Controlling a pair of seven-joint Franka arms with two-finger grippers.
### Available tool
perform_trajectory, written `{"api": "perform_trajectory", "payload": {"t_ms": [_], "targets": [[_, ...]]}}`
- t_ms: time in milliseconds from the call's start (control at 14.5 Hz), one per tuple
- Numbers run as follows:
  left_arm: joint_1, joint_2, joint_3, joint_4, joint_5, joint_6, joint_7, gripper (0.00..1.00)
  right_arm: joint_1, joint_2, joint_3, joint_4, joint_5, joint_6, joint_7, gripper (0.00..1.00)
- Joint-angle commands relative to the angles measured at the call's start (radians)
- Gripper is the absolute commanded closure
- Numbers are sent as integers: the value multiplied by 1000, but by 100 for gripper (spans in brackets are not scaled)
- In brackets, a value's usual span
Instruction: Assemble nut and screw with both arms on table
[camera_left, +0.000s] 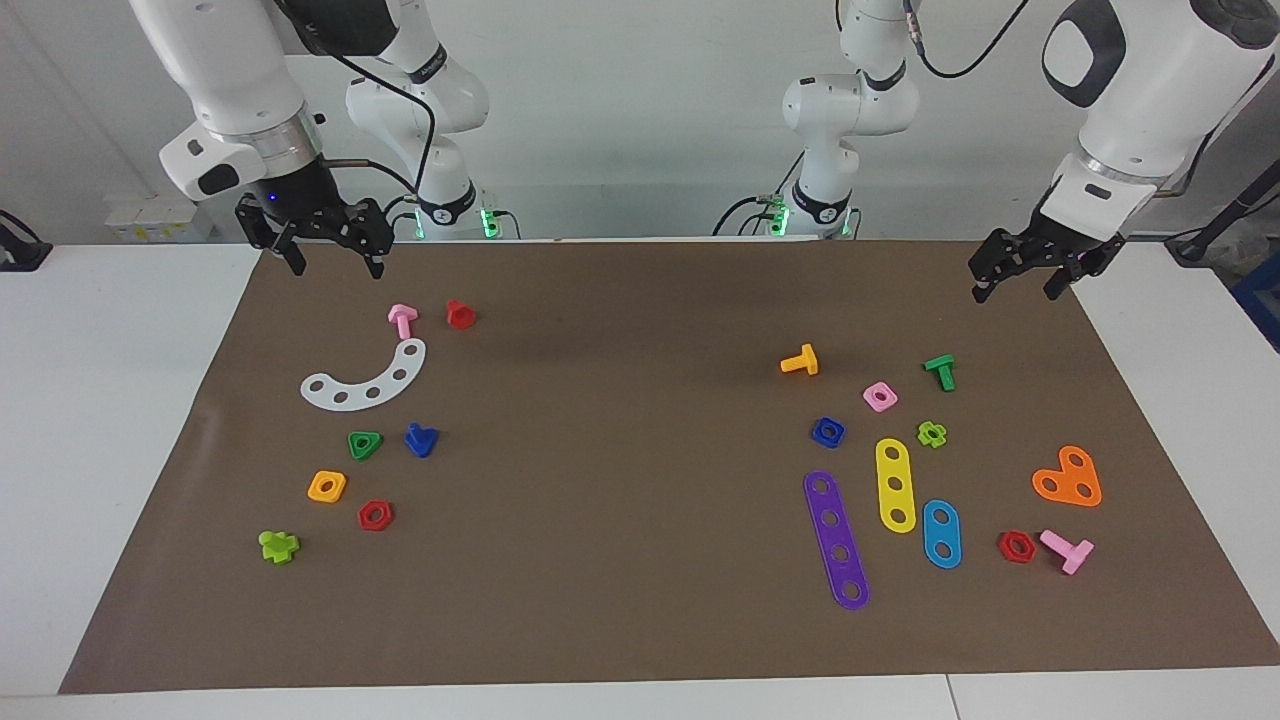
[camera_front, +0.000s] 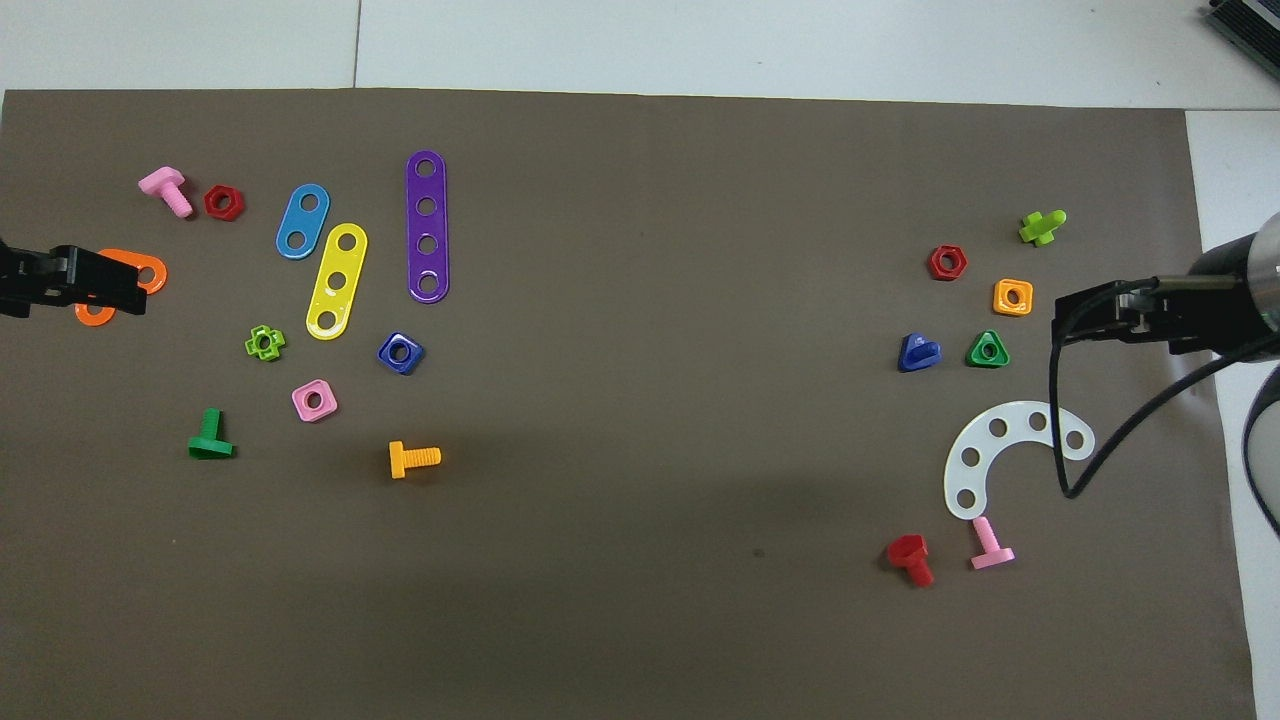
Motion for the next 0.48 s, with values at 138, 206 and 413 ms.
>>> {"api": "perform_trajectory", "payload": {"t_ms": [138,206,413], "targets": [[7,-25,-2,-28,-14,4,-7,0,-8,-28,1,-36,-8,18,-2,0],[7,-25,-2,-28,-14,4,-7,0,-8,-28,1,-36,-8,13,-4,0],[6,-25,-4,-28,-14,4,-7,0,-11,-28,-6,-34,-8,12,-6,0]]}}
